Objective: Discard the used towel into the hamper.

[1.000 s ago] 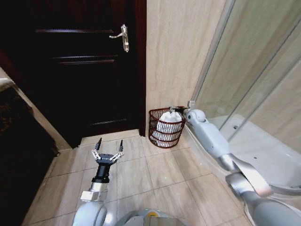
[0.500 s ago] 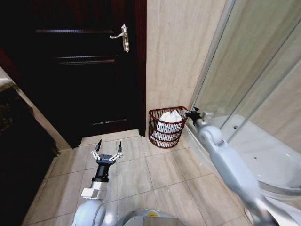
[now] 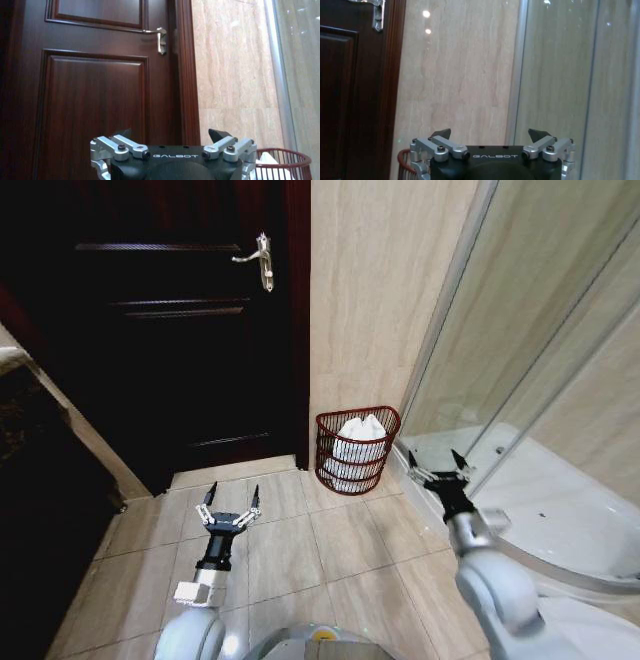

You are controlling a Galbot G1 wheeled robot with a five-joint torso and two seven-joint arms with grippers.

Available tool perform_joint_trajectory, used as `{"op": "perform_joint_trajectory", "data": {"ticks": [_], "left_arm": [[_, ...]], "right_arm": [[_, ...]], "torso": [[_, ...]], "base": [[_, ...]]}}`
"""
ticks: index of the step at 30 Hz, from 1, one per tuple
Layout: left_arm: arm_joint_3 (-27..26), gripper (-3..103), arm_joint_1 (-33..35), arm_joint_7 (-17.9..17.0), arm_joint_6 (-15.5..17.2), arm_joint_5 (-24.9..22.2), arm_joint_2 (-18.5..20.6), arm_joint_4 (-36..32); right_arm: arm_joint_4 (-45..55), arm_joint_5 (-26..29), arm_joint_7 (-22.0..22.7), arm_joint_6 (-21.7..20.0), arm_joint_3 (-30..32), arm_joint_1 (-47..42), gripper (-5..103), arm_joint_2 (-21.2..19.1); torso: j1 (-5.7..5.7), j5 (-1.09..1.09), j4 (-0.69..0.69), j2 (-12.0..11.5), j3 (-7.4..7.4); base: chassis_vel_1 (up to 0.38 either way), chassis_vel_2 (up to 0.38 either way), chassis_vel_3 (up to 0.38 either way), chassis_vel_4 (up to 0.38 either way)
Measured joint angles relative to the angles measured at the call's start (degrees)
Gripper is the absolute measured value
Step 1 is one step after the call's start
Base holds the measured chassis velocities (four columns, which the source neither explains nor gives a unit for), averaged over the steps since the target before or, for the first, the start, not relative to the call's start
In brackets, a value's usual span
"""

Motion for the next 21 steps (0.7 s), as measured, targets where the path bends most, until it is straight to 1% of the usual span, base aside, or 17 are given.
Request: {"op": "perform_joint_trajectory", "data": {"ticks": [2,3,4,6,8,13,21], "left_arm": [[-0.1,100,-0.2,0.1,0.2,-0.3,0.4,0.0],[-0.1,100,-0.2,0.2,0.4,-0.5,0.5,-0.1],[-0.1,100,-0.2,0.2,0.4,-0.5,0.5,-0.1],[-0.1,100,-0.5,0.2,0.6,-0.6,0.9,-0.2],[0.1,100,-0.8,0.4,0.6,-0.7,1.1,-0.3],[0.2,100,-0.8,0.7,0.6,-1.0,1.2,-0.8],[-0.5,100,0.1,0.8,-0.8,-1.6,1.7,-1.1]], "right_arm": [[1.7,-3.3,-1.1,1.3,-0.4,-3.3,100,3.5],[2.1,-4.9,-1.4,1.8,-0.5,-4.3,100,4.6],[2.1,-4.9,-1.4,1.8,-0.5,-4.3,100,4.6],[2.9,-8.0,-1.7,2.8,-1.0,-5.6,100,7.1],[3.5,-9.0,-1.4,2.9,-1.5,-6.1,100,8.5],[4.2,-9.3,-1.0,2.1,-1.8,-6.5,100,9.4],[4.5,-8.2,0.5,0.5,-1.7,-6.4,100,8.5]], "torso": [[0.00,0.00,-0.01,0.0,0.00],[0.00,0.00,-0.01,0.0,0.00],[0.00,0.00,-0.01,0.0,0.00],[0.00,0.02,0.00,0.0,0.00],[0.01,0.01,0.00,0.0,0.00],[0.01,0.01,0.00,0.0,0.01],[0.01,0.02,0.01,0.0,0.01]], "base": [[0.000,0.000,0.000,0.000],[0.000,0.000,0.000,0.000],[0.000,0.000,0.000,0.000],[0.000,0.000,0.000,0.000],[0.000,0.000,0.000,0.000],[0.000,0.000,0.000,0.000],[0.000,0.000,0.000,0.000]]}}
